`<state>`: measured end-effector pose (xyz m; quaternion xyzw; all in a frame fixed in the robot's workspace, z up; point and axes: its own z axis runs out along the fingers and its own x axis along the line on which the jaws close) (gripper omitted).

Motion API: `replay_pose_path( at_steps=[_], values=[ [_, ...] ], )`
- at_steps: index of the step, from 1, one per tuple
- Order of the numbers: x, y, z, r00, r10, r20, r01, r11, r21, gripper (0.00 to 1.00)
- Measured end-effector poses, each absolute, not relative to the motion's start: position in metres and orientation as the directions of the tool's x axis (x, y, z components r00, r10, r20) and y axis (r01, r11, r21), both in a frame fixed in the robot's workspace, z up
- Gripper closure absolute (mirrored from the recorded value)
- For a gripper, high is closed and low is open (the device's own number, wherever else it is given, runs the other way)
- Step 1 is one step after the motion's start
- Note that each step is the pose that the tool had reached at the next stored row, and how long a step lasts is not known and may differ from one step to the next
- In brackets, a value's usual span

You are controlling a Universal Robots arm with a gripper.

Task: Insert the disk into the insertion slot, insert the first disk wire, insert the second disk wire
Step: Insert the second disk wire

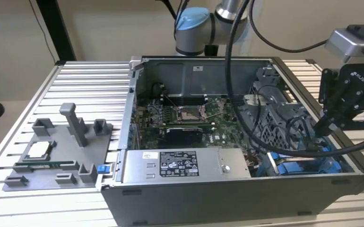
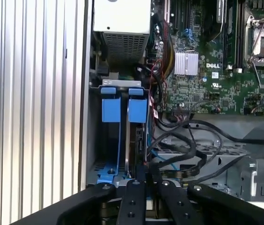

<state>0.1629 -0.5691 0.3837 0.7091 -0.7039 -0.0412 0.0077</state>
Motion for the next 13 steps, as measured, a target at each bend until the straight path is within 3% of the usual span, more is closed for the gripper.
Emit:
replay_pose_path(
  at_steps=[7,13],
  values=[
    [0.133,-0.569,0.384,0.006,-0.999,-0.048,-0.998,-0.009,0.061,1.00],
    [0.116,-0.571,0.381,0.009,-0.999,-0.048,-1.000,-0.009,0.004,1.00]
  ],
)
